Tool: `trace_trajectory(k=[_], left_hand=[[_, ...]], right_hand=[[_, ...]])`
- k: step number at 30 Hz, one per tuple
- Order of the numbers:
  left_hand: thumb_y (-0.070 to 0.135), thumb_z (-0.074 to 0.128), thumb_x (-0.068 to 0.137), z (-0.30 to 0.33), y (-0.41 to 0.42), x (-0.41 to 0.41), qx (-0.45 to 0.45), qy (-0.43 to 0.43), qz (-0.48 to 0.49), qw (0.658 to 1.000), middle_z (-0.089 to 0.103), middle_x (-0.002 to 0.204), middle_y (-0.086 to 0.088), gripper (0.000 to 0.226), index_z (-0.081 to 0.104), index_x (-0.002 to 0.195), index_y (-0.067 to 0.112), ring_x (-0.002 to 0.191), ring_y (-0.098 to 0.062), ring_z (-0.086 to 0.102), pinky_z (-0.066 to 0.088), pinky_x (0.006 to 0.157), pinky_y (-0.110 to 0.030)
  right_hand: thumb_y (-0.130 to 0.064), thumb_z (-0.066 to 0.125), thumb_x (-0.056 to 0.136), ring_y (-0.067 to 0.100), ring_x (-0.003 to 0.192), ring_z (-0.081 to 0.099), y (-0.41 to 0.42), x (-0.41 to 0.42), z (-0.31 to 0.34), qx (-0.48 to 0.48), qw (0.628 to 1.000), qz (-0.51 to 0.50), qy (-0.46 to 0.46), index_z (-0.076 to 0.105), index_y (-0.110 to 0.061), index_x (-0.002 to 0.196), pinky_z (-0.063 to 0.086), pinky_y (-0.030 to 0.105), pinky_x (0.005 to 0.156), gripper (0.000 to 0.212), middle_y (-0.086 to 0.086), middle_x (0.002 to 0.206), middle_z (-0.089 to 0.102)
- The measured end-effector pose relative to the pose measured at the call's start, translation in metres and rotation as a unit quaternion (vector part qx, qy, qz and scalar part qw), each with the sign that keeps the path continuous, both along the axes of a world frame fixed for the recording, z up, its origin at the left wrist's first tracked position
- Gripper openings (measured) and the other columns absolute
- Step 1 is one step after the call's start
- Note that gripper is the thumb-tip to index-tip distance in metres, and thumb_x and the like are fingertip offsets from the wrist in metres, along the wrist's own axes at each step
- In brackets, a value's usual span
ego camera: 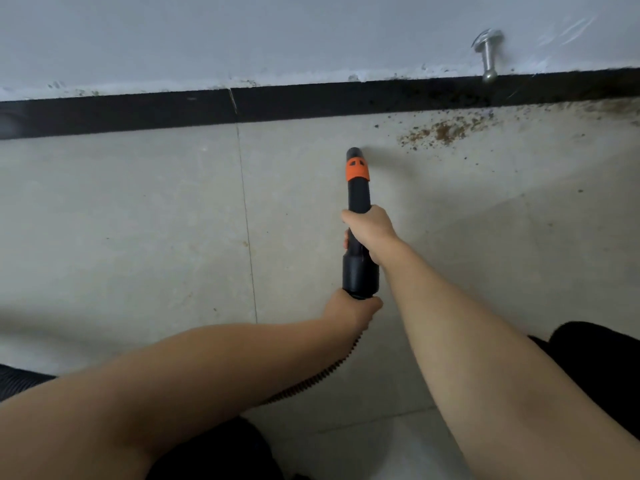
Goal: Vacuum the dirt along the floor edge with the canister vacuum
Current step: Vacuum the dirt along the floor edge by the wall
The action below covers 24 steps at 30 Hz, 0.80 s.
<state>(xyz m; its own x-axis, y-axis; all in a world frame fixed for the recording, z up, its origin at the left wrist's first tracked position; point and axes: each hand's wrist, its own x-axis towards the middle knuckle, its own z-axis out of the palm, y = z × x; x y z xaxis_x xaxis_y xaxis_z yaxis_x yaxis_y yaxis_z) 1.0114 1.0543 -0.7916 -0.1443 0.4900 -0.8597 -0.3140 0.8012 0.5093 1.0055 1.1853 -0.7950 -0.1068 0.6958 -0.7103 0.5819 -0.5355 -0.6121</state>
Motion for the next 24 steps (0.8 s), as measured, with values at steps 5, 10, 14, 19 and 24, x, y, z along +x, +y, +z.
trace_trajectory(k=[5, 10, 14, 19, 24], left_hand=[[0.013, 0.062, 0.080, -0.006, -0.011, 0.009, -0.004, 0.028, -0.045, 0.999, 0.056, 0.075, -0.009, 0.014, 0.057, 0.093, 0.010, 0.062, -0.020, 0.051, 0.046, 0.062, -0.030], [0.015, 0.064, 0.083, 0.003, -0.006, 0.035, 0.005, 0.018, -0.105, 0.994, 0.054, 0.071, -0.004, 0.012, 0.052, 0.084, 0.017, 0.059, -0.016, 0.050, 0.045, 0.058, -0.023], [0.012, 0.063, 0.084, 0.012, 0.021, 0.055, 0.023, 0.001, -0.099, 0.995, 0.052, 0.073, -0.004, 0.018, 0.051, 0.098, 0.013, 0.060, -0.014, 0.049, 0.044, 0.055, -0.023], [0.008, 0.062, 0.083, 0.013, 0.048, 0.079, 0.040, -0.019, -0.037, 0.998, 0.050, 0.071, -0.005, 0.018, 0.050, 0.096, 0.012, 0.060, -0.016, 0.047, 0.043, 0.057, -0.024], [0.006, 0.063, 0.082, 0.008, 0.061, 0.091, 0.019, 0.012, 0.005, 1.000, 0.050, 0.071, -0.005, 0.018, 0.050, 0.092, 0.013, 0.059, -0.017, 0.047, 0.043, 0.056, -0.025]], right_hand=[[-0.012, 0.056, 0.082, 0.022, 0.040, 0.053, -0.012, 0.018, -0.008, 0.003, 0.999, -0.045, 0.013, 0.048, -0.009, 0.085, 0.048, 0.030, 0.050, 0.009, 0.007, 0.053, 0.054], [-0.010, 0.057, 0.081, 0.022, 0.040, 0.050, -0.009, 0.064, -0.003, -0.006, 0.992, -0.121, 0.016, 0.049, -0.008, 0.087, 0.048, 0.030, 0.049, 0.010, 0.010, 0.057, 0.053], [-0.009, 0.058, 0.083, 0.021, 0.043, 0.051, 0.019, 0.087, 0.008, -0.017, 0.991, -0.135, 0.022, 0.050, -0.007, 0.087, 0.049, 0.029, 0.049, 0.010, 0.009, 0.061, 0.053], [-0.008, 0.060, 0.084, 0.020, 0.044, 0.051, 0.051, 0.096, 0.013, -0.037, 0.996, -0.073, 0.041, 0.049, -0.007, 0.087, 0.047, 0.024, 0.044, 0.011, 0.009, 0.062, 0.052], [-0.008, 0.059, 0.084, 0.019, 0.040, 0.050, 0.061, 0.099, 0.010, -0.055, 0.996, -0.040, 0.064, 0.049, -0.008, 0.084, 0.046, 0.025, 0.045, 0.011, 0.008, 0.057, 0.052]])
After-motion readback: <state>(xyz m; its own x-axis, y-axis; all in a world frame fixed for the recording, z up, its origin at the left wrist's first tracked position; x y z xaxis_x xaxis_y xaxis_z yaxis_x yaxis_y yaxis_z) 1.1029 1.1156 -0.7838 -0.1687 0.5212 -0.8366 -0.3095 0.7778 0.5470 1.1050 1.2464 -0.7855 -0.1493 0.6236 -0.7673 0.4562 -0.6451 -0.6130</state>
